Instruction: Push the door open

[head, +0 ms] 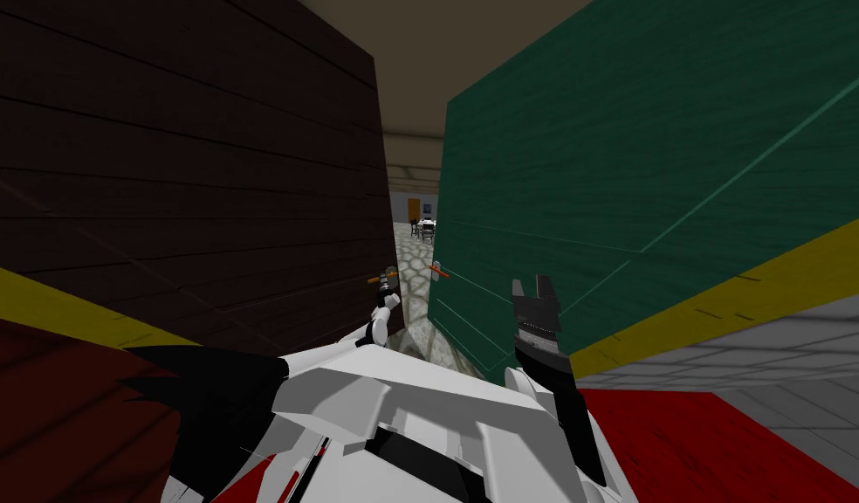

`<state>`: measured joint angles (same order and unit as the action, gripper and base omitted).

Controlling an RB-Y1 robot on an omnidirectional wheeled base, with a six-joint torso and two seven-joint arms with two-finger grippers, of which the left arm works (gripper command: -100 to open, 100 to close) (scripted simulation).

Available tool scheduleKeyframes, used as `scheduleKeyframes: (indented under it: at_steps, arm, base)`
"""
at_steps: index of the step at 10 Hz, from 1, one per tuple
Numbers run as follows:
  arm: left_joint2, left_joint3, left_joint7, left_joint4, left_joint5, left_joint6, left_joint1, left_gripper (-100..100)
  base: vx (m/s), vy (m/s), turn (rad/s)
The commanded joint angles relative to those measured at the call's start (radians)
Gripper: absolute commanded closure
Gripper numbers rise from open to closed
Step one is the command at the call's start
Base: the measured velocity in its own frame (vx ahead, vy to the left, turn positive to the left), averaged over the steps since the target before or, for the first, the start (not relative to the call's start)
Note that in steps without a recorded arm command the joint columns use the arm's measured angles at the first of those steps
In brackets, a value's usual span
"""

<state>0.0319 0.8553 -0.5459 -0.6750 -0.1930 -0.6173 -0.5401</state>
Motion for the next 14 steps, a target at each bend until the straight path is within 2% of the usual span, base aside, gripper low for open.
scheduleKeyframes:
  at_steps: [1,2,3,5,6,8,9,13,14]
  arm:
    - [-0.019,0.029,-0.019,-0.001,-0.01,-0.014,-0.008,100]
    - [-0.019,0.029,-0.019,-0.001,-0.01,-0.014,-0.008,100]
    - [-0.033,0.06,-0.039,-0.002,-0.021,-0.029,-0.016,100]
    - [-0.033,0.06,-0.039,-0.002,-0.021,-0.029,-0.016,100]
    - [-0.045,0.099,-0.065,-0.003,-0.035,-0.048,-0.026,100]
    - [-0.045,0.099,-0.065,-0.003,-0.035,-0.048,-0.026,100]
    - [-0.052,0.143,-0.094,-0.005,-0.051,-0.069,-0.037,100]
    - [-0.052,0.143,-0.094,-0.005,-0.051,-0.069,-0.037,100]
    - [-0.054,0.189,-0.125,-0.006,-0.068,-0.092,-0.049,100]
  base:
    - [0.03,0.032,-0.137]
    - [0.033,0.05,-0.08]
    - [0.049,0.061,-0.135]
    - [0.046,0.049,-0.039]
    - [0.053,0.057,-0.149]
    - [0.029,0.058,-0.062]
    - [0.051,0.069,-0.185]
    - [0.024,0.032,-0.024]
    - [0.036,0.049,-0.199]
